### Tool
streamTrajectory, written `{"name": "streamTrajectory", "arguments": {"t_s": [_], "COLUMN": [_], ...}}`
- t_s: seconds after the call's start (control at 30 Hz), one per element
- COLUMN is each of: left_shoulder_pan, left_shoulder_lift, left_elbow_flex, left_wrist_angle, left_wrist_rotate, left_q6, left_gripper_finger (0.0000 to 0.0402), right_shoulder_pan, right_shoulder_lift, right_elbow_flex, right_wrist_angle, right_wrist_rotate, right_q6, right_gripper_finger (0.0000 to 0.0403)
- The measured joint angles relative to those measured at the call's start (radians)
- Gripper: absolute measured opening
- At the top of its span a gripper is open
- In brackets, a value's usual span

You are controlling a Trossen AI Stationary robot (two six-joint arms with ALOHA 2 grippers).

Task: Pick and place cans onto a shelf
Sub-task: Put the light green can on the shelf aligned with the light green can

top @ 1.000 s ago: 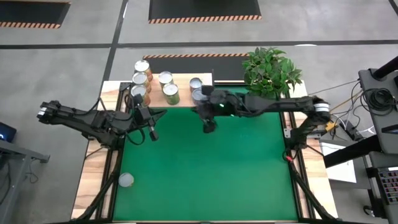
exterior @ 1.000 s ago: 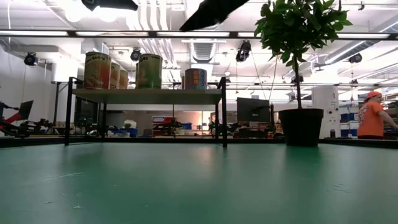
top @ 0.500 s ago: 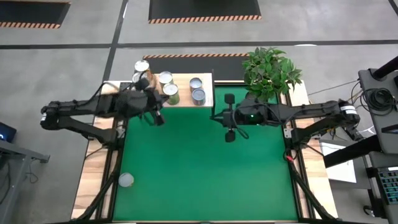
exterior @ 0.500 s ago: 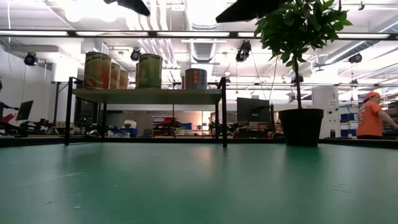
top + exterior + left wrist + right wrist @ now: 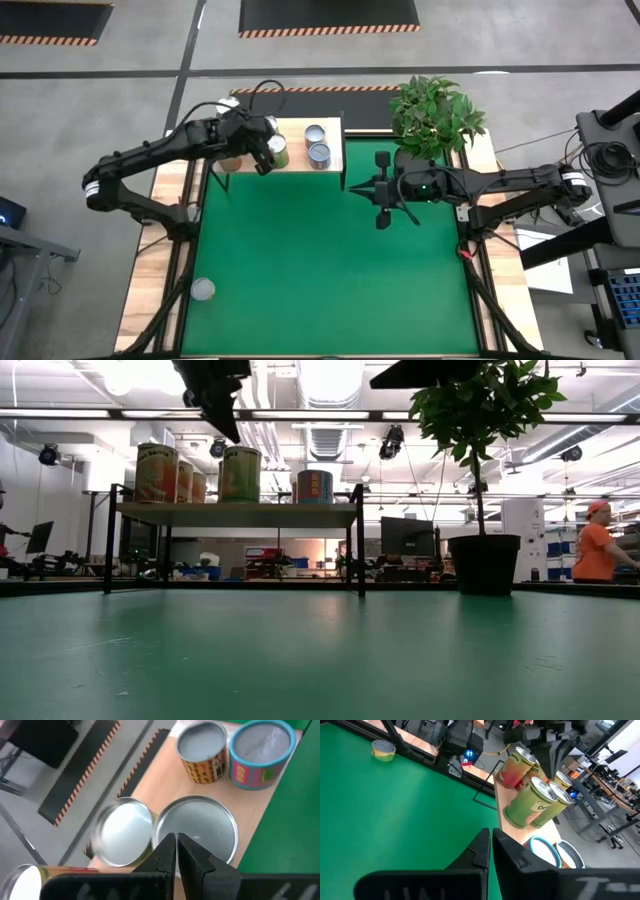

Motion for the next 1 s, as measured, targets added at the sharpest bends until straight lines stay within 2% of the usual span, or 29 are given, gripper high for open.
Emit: {"name": "streamTrajectory", "arguments": {"t_s": [0.27,1.0], "left_shoulder_pan": [-0.001,-0.004], "left_shoulder_lift": [0.037,0.022], "left_elbow_flex": [0.0,0.008], "left_wrist_angle": [-0.052,-0.137], "left_wrist_rotate": [0.003,0.018], "left_q6": [-0.034,-0.308], "left_gripper_finger": [0.0,0.0], "right_shoulder_pan": [0.0,0.0], "right_shoulder_lift": [-0.014,-0.013], "right_elbow_flex": [-0.005,-0.005], "right_wrist_angle": [-0.003,-0.001], "right_wrist_rotate": [0.0,0.0], "right_q6": [0.012,0.015], "right_gripper_finger": [0.0009,0.0009]}}
